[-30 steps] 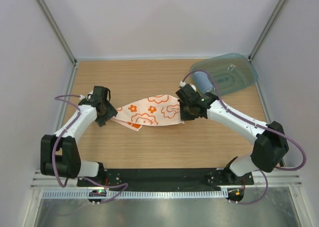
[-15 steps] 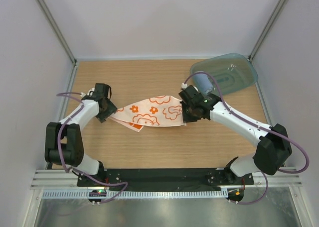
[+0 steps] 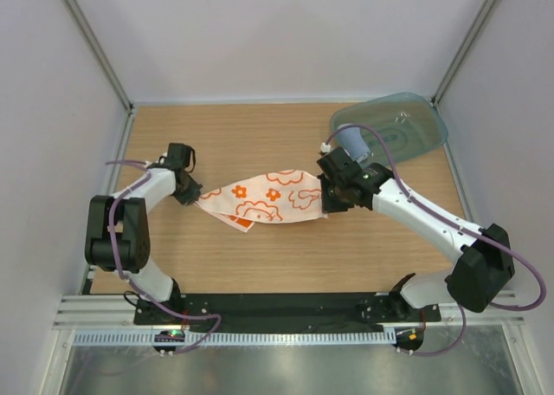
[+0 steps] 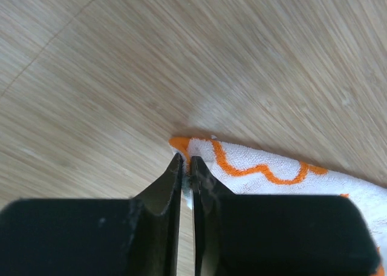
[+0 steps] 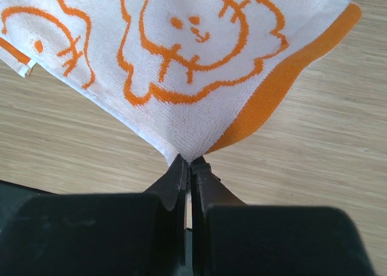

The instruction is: Roll the towels

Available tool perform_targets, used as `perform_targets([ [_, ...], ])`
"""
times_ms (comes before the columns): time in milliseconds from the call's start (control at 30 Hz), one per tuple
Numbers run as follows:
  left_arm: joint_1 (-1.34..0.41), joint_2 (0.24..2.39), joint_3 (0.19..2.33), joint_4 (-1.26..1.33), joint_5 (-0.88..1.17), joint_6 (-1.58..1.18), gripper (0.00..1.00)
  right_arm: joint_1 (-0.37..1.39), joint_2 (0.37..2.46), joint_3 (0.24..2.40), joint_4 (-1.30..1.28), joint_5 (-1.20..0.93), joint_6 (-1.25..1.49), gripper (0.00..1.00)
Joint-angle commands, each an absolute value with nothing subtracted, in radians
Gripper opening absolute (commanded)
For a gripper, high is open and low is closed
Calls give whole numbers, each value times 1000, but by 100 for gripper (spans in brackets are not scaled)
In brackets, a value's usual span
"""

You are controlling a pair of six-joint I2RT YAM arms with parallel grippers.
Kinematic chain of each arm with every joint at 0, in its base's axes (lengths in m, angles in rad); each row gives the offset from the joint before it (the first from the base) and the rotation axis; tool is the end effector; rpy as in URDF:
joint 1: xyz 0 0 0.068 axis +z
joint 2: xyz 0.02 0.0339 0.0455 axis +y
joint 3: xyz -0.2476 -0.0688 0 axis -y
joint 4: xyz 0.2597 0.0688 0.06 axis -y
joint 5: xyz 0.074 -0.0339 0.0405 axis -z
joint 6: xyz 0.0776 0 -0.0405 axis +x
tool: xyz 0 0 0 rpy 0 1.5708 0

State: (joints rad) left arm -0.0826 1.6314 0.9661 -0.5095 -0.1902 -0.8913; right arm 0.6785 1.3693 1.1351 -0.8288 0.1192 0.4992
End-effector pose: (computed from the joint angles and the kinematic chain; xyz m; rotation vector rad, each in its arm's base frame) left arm 0.3344 -0.0130 0.1090 -1.1115 2.4658 -0.0259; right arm 0.2475 0.1876 0.2222 -0.1959 2.6367 0.2498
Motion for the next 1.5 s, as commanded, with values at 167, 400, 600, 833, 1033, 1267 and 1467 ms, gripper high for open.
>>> perform_targets([
  [167, -78, 1557, 1011, -483, -189, -874, 0, 664, 1388, 1192, -834, 112, 474, 1],
  [400, -78, 1516, 1230, -595, -196, -775, 0, 471, 1561, 1374, -827, -167, 390, 1],
  [600, -78, 1579, 1552, -692, -60, -661, 0, 397, 1750, 1830, -1004, -192, 334, 1],
  [833, -77, 1378, 1504, -726, -72, -617, 0, 397, 1606, 1729, -959, -186, 373, 1],
  [1033, -78, 1174, 1152, -716, -89, -669, 0, 397, 1461, 1300, -810, -198, 435, 1],
  [1267, -74, 1127, 867, -744, 29, -775, 1, 396, 1459, 935, -701, -172, 511, 1],
  [1467, -72, 1132, 782, -781, 22, -813, 6, 397, 1488, 900, -695, -123, 518, 1],
])
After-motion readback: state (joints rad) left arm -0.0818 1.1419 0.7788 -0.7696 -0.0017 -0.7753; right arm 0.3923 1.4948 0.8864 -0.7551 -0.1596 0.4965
